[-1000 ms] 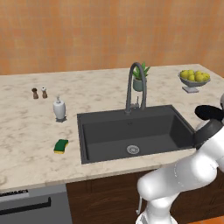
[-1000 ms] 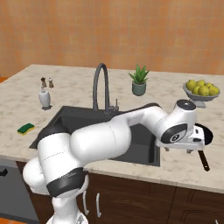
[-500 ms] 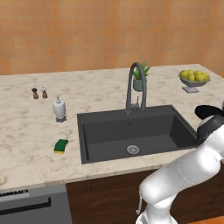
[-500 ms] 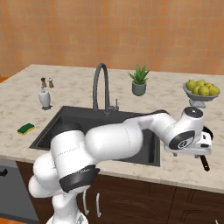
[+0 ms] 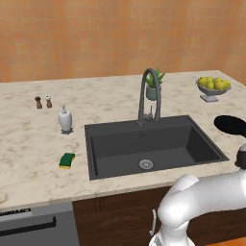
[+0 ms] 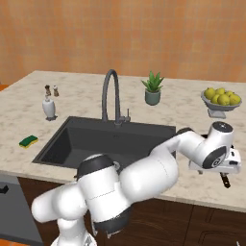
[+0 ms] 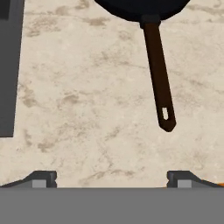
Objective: Pick the pan and sponge and place them into the sink. Then turn on the water.
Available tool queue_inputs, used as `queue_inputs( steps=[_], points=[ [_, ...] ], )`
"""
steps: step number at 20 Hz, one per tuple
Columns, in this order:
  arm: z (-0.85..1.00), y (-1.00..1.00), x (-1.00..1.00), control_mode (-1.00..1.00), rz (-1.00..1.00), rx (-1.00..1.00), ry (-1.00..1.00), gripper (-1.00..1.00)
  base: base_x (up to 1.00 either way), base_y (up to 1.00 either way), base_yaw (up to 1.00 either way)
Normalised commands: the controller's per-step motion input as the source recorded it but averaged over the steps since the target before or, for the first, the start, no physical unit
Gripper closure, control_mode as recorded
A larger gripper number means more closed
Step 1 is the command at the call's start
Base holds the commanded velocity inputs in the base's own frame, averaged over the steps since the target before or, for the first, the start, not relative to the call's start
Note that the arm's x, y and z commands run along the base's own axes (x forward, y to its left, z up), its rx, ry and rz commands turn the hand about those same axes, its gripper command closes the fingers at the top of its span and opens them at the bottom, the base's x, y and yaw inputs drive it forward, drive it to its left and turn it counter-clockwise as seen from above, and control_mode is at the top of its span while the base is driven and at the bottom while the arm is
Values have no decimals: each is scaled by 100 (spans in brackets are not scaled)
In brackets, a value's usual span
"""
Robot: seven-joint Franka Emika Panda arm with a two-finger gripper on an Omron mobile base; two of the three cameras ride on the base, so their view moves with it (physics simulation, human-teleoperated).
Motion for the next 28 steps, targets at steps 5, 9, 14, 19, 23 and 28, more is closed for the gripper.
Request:
queue_inputs(
  steps=[5, 9, 14, 19, 23, 28],
  points=[
    [-23, -25, 15, -100, 0, 0, 1, -100, 0, 0, 0],
    [-25, -26, 18, -100, 0, 0, 0, -100, 0, 0, 0],
    [-21, -23, 28, -100, 0, 0, 0, -100, 0, 0, 0],
    [-23, -19, 27, -100, 0, 0, 0, -100, 0, 0, 0],
    [-24, -23, 25, -100, 0, 0, 0, -100, 0, 0, 0],
    [-28, -23, 19, -100, 0, 0, 1, -100, 0, 0, 0]
  ],
)
